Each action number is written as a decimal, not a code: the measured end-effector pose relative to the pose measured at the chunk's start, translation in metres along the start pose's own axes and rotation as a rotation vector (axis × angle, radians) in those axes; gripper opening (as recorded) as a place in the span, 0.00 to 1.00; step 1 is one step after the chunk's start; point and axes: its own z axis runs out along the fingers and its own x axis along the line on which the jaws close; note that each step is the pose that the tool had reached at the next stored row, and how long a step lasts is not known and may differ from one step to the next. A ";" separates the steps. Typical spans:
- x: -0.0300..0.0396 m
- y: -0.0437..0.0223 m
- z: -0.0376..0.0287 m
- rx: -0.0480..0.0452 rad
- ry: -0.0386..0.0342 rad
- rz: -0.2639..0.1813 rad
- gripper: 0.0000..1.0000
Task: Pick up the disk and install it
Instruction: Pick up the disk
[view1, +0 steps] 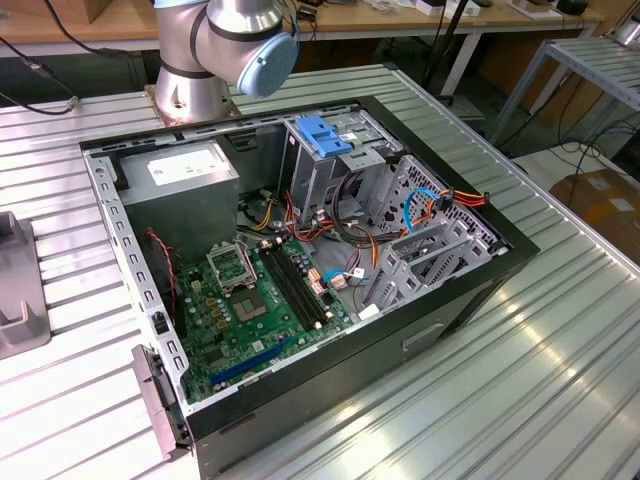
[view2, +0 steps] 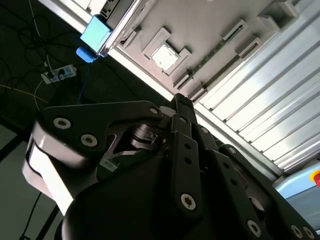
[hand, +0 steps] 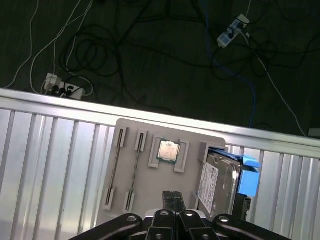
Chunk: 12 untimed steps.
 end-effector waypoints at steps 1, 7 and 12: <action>0.0000 0.0000 0.0000 -0.0001 0.0003 -0.007 0.10; 0.0000 0.0000 0.0000 -0.0012 0.0022 -0.052 0.10; 0.0000 0.0000 0.0000 -0.0023 0.0040 -0.093 0.10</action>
